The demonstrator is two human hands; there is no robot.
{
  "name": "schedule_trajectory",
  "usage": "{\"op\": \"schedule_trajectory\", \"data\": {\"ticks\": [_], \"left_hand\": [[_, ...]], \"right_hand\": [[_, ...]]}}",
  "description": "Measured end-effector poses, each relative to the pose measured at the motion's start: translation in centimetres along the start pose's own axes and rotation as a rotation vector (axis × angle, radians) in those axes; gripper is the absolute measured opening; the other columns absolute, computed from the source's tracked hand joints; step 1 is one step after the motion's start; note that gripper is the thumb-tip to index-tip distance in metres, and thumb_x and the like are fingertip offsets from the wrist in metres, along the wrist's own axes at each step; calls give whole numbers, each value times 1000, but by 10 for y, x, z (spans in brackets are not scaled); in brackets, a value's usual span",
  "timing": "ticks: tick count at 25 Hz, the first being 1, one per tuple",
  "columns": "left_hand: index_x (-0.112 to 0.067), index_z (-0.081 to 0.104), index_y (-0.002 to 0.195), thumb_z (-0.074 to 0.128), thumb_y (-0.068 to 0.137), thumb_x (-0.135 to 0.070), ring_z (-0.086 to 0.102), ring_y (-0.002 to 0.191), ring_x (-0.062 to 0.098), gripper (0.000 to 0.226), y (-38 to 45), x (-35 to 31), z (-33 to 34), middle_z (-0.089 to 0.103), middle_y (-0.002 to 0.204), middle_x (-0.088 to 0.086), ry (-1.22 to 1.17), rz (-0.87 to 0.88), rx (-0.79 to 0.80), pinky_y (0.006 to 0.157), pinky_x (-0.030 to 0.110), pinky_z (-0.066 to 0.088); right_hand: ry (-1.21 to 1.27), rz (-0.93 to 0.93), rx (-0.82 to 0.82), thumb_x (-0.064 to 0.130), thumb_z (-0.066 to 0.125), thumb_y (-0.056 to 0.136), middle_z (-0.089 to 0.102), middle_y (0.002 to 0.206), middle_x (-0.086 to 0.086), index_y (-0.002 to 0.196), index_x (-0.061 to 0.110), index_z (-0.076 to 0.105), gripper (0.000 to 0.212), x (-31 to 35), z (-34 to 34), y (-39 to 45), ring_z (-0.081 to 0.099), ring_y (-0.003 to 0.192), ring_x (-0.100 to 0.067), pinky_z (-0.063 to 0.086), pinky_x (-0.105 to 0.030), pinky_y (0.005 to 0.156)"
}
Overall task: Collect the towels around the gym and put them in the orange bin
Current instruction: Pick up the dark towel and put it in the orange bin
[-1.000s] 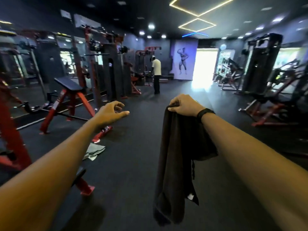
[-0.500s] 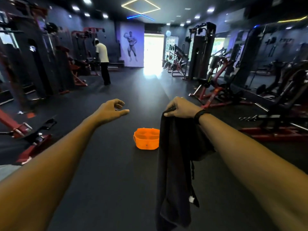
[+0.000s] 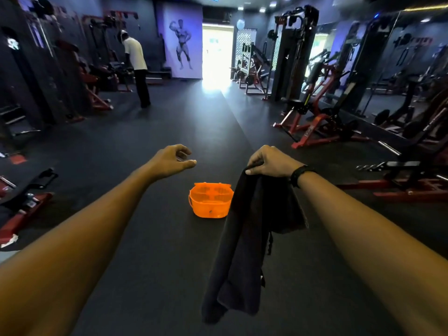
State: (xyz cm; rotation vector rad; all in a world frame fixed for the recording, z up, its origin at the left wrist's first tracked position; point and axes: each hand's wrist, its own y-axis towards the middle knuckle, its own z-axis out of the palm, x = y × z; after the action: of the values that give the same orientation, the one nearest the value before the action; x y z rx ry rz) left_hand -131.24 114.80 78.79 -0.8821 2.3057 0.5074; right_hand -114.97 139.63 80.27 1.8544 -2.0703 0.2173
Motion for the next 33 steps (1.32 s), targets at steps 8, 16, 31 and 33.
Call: {"op": "schedule_trajectory", "data": {"ticks": [8, 16, 31, 33], "left_hand": [[-17, 55, 125, 67, 86, -36, 57, 105, 14, 45, 186, 27, 10, 58, 125, 6, -29, 4, 54, 85, 28, 46], [-19, 61, 123, 76, 78, -35, 61, 108, 14, 50, 348, 24, 70, 65, 118, 0, -121, 92, 405, 97, 38, 50], [-9, 68, 94, 63, 70, -70, 67, 81, 15, 65, 647, 121, 58, 72, 89, 4, -20, 95, 391, 76, 37, 55], [-18, 68, 97, 71, 69, -64, 67, 85, 12, 54, 672, 128, 63, 71, 94, -2, 193, 47, 498, 82, 34, 55]], "right_hand": [[85, -101, 88, 19, 75, 81, 75, 91, 0, 92, 12, 77, 13, -92, -12, 175, 63, 76, 4, 49, -16, 78], [230, -155, 56, 25, 78, 78, 72, 74, -1, 78, 15, 75, 11, -149, -29, 311, 61, 64, 0, 47, -16, 63], [252, 343, 18, 5, 75, 74, 66, 77, -6, 76, 14, 62, 16, -344, -12, 528, 62, 72, -14, 49, -31, 69], [437, 267, -180, -7, 71, 75, 61, 71, -4, 70, 17, 57, 27, -347, -19, 559, 55, 66, -5, 43, -23, 66]]}}
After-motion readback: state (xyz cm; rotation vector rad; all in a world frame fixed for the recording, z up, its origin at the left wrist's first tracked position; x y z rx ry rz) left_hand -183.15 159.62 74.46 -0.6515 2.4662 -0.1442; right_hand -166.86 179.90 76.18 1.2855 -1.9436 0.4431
